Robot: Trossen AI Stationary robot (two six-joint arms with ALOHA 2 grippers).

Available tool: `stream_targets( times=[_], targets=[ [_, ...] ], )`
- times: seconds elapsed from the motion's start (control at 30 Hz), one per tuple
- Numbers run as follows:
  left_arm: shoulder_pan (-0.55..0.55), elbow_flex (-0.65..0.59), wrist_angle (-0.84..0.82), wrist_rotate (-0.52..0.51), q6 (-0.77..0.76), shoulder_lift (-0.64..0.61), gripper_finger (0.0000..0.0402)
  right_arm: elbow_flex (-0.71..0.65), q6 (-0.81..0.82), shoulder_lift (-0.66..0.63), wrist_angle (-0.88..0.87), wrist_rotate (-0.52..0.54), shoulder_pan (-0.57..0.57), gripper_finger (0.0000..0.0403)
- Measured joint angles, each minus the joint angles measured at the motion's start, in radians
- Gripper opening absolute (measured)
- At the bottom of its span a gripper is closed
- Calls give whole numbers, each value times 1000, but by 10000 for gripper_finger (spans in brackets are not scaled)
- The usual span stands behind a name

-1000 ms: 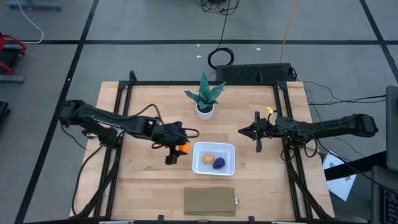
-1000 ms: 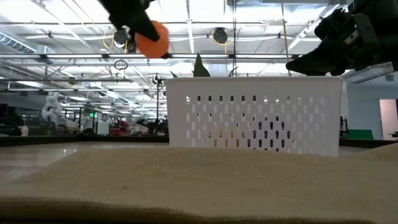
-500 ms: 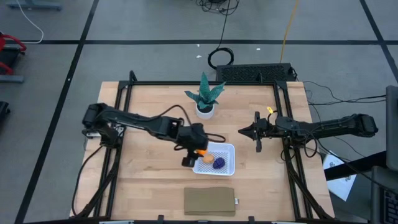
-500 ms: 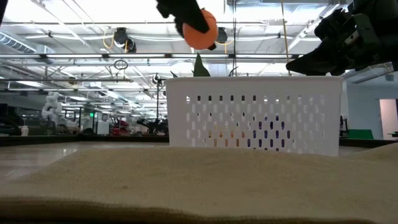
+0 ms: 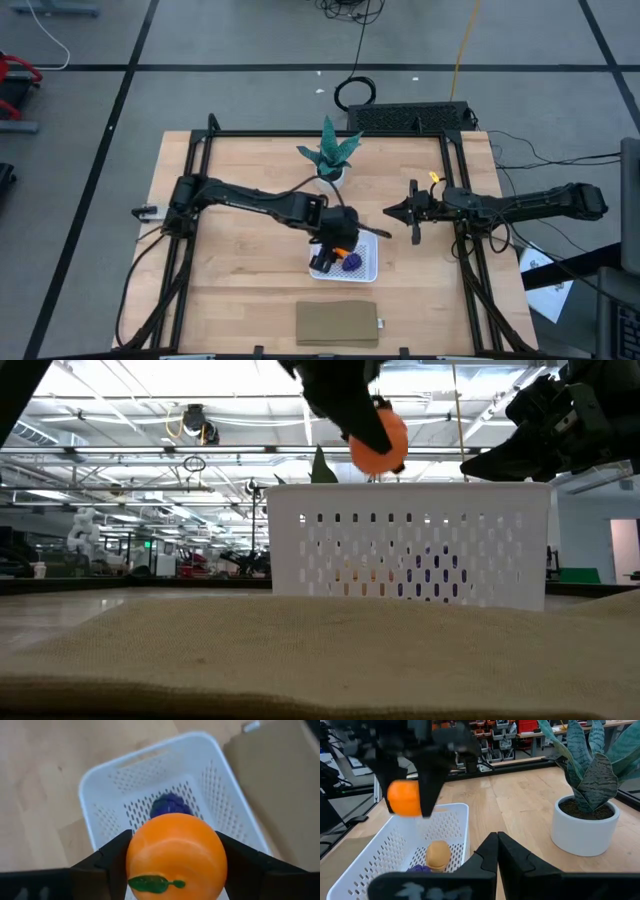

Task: Pick and placing Produce into tupperware
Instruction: Put the orange in the white bin

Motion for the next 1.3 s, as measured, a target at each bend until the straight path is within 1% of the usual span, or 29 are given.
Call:
stream_targets(
  times=[0.13,0.23,0.4,0.53,0.63,0.77,0.97,1.1,1.3],
  targets=[
    [-8,1,-41,-4,89,24,249,0,0,0,-12,0,0,0],
    [-21,-15,-49,-10,159,23,244,0,-4,2,-13,0,0,0],
    [-23,-19,-49,-18,220,23,231,0,-7,6,-15,0,0,0],
    [-23,-19,-46,-17,308,32,237,0,-11,6,-14,0,0,0],
    [-24,-20,-37,-13,290,48,244,0,-11,6,-14,0,0,0],
    [-22,-20,-57,-13,243,77,240,0,-11,10,-14,0,0,0],
    [-46,-20,-50,-15,264,109,235,0,-11,22,-15,0,0,0],
    [-43,-20,-44,-32,263,128,241,0,-11,34,-4,1,0,0],
    [-43,-20,-43,-32,269,157,237,0,-23,53,15,4,0,0]
  ],
)
